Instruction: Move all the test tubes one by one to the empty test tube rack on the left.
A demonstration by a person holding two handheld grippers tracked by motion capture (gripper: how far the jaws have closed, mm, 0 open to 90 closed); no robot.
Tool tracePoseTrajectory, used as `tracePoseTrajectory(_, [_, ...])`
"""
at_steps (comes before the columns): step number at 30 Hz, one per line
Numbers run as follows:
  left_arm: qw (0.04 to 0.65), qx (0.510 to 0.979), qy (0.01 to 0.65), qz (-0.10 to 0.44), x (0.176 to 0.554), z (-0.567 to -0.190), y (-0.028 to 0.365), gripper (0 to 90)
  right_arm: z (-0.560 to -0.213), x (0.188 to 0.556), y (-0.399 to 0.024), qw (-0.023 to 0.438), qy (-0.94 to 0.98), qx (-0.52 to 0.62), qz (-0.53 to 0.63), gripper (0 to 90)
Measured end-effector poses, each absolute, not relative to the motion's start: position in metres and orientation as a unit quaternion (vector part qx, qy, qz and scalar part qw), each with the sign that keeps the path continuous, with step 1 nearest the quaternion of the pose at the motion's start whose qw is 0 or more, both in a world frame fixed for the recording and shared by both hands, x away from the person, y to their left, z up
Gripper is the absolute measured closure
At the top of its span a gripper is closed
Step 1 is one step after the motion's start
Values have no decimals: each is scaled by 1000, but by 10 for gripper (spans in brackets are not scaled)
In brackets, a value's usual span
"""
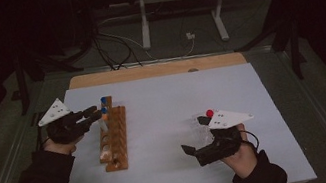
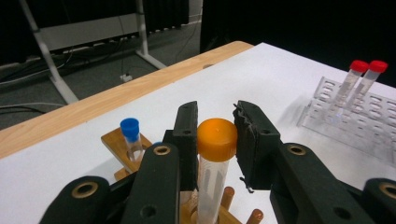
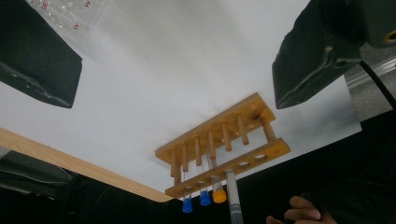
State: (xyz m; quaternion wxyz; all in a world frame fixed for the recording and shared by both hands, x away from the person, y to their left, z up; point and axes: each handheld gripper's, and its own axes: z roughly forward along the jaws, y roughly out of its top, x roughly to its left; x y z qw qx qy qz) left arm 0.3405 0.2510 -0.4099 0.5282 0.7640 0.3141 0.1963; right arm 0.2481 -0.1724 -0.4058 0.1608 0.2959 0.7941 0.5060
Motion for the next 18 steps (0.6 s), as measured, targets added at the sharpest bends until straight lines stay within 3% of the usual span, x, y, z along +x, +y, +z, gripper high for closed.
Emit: tracePoseTrajectory(18, [513, 772, 331, 178, 344, -439, 250, 721, -405, 249, -174, 154, 796, 297, 505, 17])
